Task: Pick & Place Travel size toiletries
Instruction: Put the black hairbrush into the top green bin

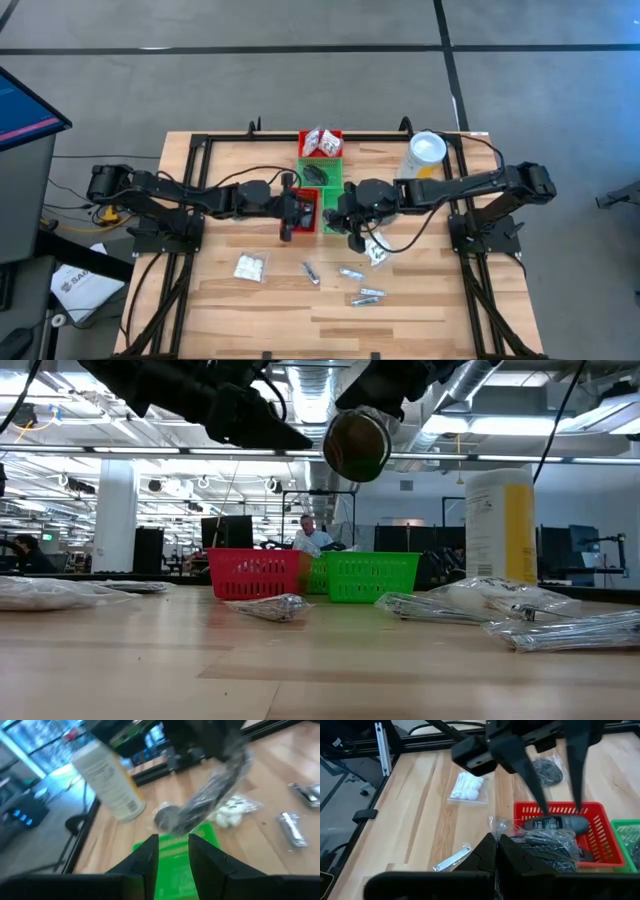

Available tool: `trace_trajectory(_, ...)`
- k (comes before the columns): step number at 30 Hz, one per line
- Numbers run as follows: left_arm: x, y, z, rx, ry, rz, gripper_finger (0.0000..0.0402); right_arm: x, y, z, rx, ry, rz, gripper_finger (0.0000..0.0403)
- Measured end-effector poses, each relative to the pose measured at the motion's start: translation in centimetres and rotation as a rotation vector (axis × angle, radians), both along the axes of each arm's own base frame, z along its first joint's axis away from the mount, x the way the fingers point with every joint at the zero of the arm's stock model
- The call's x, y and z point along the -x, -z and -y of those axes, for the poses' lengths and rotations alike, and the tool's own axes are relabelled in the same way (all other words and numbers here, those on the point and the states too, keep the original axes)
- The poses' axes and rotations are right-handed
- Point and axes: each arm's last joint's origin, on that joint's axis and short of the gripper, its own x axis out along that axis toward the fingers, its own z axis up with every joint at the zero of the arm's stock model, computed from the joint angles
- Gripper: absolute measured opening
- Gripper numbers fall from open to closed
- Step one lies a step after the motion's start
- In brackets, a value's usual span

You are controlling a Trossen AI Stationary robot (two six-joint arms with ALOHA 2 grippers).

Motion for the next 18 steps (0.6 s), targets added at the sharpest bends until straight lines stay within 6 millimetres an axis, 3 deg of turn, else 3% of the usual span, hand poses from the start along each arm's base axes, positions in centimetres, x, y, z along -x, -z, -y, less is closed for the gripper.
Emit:
trace_trajectory(5,-0.04,-0.07,0.30,-0.001,0.058,0.007,0.0113,-0.08,-0.13,0.03,-0.001,0.000,0.015,0.0000)
trace_trajectory(18,-0.86,0.07,0.43,-0.039,0.072,0.071,0.0211,-0.34,-0.57,-0.07,-0.013,-0.029,0.070,0.0000)
